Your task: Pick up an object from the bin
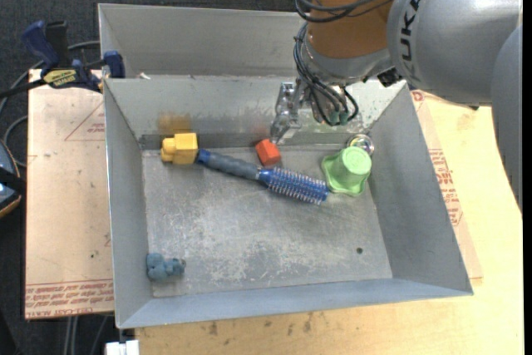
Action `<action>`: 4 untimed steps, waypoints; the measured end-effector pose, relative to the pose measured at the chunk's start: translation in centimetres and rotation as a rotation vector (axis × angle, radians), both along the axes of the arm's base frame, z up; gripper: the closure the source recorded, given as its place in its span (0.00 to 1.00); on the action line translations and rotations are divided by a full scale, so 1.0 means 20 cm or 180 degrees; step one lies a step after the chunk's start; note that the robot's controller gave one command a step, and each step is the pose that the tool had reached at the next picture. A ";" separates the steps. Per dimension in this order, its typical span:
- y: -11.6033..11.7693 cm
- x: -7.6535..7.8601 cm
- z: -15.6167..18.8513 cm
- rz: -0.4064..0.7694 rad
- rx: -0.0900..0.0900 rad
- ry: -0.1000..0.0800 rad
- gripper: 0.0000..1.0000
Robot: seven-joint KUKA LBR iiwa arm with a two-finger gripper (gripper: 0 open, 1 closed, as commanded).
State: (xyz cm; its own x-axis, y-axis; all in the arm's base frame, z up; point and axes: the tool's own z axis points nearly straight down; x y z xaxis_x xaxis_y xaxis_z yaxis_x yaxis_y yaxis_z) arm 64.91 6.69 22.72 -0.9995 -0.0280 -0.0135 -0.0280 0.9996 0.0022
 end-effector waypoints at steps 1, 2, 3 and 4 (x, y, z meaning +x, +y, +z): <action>0.00 -0.01 -0.03 -0.0002 -0.0003 0.0030 0.00; -0.24 -0.16 -0.70 0.1189 -0.0012 0.0049 0.00; -0.23 -0.15 -0.69 0.1190 -0.0011 0.0037 1.00; -0.23 0.03 0.11 0.1306 -0.0022 0.0001 1.00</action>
Offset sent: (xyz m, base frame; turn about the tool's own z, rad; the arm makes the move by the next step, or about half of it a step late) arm 0.0000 0.0000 0.0000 0.0000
